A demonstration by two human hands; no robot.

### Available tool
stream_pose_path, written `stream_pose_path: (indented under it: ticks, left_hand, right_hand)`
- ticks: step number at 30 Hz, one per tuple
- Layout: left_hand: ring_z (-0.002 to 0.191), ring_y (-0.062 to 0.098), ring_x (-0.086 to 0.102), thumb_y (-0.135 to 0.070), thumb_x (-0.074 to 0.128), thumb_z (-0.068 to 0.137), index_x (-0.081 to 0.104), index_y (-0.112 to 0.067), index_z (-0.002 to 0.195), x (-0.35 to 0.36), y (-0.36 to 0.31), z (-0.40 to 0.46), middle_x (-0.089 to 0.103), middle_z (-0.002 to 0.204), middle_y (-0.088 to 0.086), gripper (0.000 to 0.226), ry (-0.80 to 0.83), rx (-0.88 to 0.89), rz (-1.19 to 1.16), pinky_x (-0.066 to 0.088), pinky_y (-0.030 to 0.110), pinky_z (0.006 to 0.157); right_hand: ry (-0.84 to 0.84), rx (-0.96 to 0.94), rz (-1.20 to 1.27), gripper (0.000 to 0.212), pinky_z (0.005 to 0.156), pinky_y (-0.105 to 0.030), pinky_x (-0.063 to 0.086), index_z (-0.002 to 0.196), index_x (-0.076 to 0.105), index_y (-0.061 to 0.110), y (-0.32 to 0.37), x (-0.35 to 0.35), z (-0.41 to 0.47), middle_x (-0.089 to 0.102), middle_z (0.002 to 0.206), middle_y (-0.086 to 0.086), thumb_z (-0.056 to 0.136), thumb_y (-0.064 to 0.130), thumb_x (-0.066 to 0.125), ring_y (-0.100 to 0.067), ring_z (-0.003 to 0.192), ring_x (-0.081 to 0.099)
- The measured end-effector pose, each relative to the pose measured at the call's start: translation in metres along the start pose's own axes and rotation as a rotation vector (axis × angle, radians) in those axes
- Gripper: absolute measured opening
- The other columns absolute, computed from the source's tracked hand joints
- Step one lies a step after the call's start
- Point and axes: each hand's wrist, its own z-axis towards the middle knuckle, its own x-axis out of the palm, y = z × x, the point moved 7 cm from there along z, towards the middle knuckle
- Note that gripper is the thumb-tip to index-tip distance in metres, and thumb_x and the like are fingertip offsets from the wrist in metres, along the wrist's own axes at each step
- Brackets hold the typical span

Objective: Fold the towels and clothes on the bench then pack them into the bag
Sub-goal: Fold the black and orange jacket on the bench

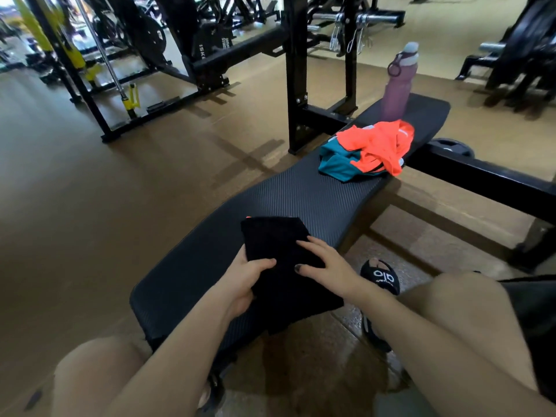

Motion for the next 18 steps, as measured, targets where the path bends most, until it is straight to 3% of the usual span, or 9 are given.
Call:
stream_pose_path:
  ticks: [2, 3, 4, 6, 7, 9, 13, 18]
  left_hand:
    - [0.113, 0.026, 0.067, 0.001, 0.060, 0.096, 0.055, -0.038, 0.134, 0.015, -0.018, -0.014, 0.069, 0.125, 0.002, 0.054, 0.050, 0.038, 0.071, 0.058, 0.046, 0.091]
    - [0.114, 0.025, 0.066, 0.001, 0.058, 0.097, 0.055, -0.038, 0.133, 0.024, -0.027, -0.021, 0.068, 0.126, 0.001, 0.053, 0.088, 0.056, 0.114, 0.058, 0.044, 0.090]
    - [0.115, 0.025, 0.066, 0.001, 0.058, 0.098, 0.055, -0.039, 0.132, 0.032, -0.035, -0.029, 0.068, 0.127, 0.000, 0.052, 0.125, 0.068, 0.153, 0.058, 0.042, 0.088]
    - [0.114, 0.023, 0.066, -0.002, 0.059, 0.098, 0.056, -0.042, 0.129, 0.050, -0.054, -0.045, 0.068, 0.126, -0.003, 0.051, 0.188, 0.089, 0.216, 0.059, 0.041, 0.085]
    - [0.113, 0.022, 0.068, -0.003, 0.060, 0.098, 0.057, -0.043, 0.128, 0.059, -0.063, -0.053, 0.070, 0.125, -0.004, 0.050, 0.218, 0.106, 0.241, 0.060, 0.040, 0.083]
    - [0.108, 0.020, 0.071, -0.003, 0.062, 0.097, 0.058, -0.042, 0.128, 0.076, -0.080, -0.069, 0.073, 0.121, -0.005, 0.050, 0.262, 0.156, 0.279, 0.061, 0.038, 0.082]
    - [0.108, 0.020, 0.071, -0.002, 0.063, 0.095, 0.057, -0.038, 0.134, 0.114, -0.104, -0.099, 0.074, 0.120, -0.004, 0.054, 0.335, 0.253, 0.340, 0.059, 0.040, 0.090]
    - [0.098, 0.015, 0.075, -0.004, 0.062, 0.095, 0.062, -0.040, 0.121, 0.163, -0.119, -0.126, 0.077, 0.108, -0.007, 0.044, 0.452, 0.291, 0.366, 0.061, 0.028, 0.071]
  right_hand:
    - [-0.025, 0.052, 0.283, 0.067, 0.109, -0.022, 0.040, 0.149, 0.042, 0.034, 0.001, -0.012, -0.016, 0.038, 0.150, 0.010, 0.089, 0.031, 0.074, -0.006, 0.136, 0.040]
    - [-0.044, 0.085, 0.383, 0.074, 0.097, -0.013, 0.044, 0.150, 0.039, 0.032, 0.002, -0.018, -0.023, 0.042, 0.144, 0.011, 0.087, 0.027, 0.077, -0.002, 0.125, 0.047]
    - [-0.061, 0.122, 0.484, 0.087, 0.092, -0.013, 0.046, 0.153, 0.033, 0.032, 0.002, -0.024, -0.029, 0.044, 0.142, 0.010, 0.082, 0.027, 0.082, -0.003, 0.120, 0.050]
    - [-0.070, 0.224, 0.689, 0.115, 0.104, -0.035, 0.048, 0.155, 0.024, 0.039, -0.003, -0.034, -0.041, 0.049, 0.145, 0.005, 0.064, 0.037, 0.094, -0.016, 0.124, 0.055]
    - [-0.052, 0.255, 0.776, 0.118, 0.106, -0.044, 0.048, 0.153, 0.029, 0.041, -0.001, -0.039, -0.049, 0.053, 0.144, 0.002, 0.056, 0.041, 0.097, -0.021, 0.123, 0.059]
    - [0.006, 0.261, 0.872, 0.105, 0.104, -0.048, 0.049, 0.144, 0.045, 0.035, 0.011, -0.051, -0.070, 0.063, 0.136, -0.001, 0.053, 0.045, 0.097, -0.025, 0.119, 0.064]
    - [-0.013, 0.292, 0.901, 0.085, 0.101, -0.043, 0.051, 0.132, 0.062, 0.024, 0.032, -0.081, -0.120, 0.072, 0.121, -0.003, 0.056, 0.048, 0.092, -0.025, 0.114, 0.067]
    - [-0.192, 0.289, 0.968, 0.055, 0.078, -0.033, 0.055, 0.118, 0.068, 0.017, 0.043, -0.124, -0.181, 0.077, 0.105, -0.005, 0.068, 0.036, 0.080, -0.022, 0.094, 0.075]
